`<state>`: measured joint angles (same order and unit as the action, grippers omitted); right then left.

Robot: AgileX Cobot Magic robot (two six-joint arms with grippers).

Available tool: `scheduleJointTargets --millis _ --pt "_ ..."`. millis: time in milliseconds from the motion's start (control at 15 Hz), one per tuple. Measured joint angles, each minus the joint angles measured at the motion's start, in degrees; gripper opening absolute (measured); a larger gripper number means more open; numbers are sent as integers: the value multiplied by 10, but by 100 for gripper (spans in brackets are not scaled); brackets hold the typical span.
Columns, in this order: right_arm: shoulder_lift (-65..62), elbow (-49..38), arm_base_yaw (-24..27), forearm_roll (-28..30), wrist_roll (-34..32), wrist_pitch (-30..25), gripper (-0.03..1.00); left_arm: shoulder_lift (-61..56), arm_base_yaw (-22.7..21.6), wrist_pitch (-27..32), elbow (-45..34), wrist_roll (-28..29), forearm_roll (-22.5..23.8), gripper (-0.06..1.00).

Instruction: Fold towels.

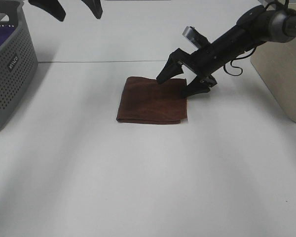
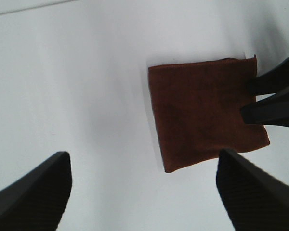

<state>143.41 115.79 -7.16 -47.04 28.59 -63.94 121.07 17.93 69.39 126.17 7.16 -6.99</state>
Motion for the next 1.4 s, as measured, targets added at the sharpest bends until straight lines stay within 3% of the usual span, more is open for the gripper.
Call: scheduleJointTargets --millis 133,333,467,867,1000,1400 --pt "-40 0 0 76 -36 -5 97 -46 0 1 0 0 15 76" --pt "-93 0 0 120 -53 -41 97 -101 0 2 -7 0 38 76" --pt "-129 0 0 147 -61 -50 97 -154 0 1 -56 0 61 76" --pt "-262 -10 0 296 -154 -56 97 -380 0 1 -337 27 127 76" --pt "-309 -40 0 304 -159 -56 97 -442 0 1 -414 34 133 76" --pt "-532 -325 0 305 -163 -57 97 -670 0 3 -727 83 147 76"
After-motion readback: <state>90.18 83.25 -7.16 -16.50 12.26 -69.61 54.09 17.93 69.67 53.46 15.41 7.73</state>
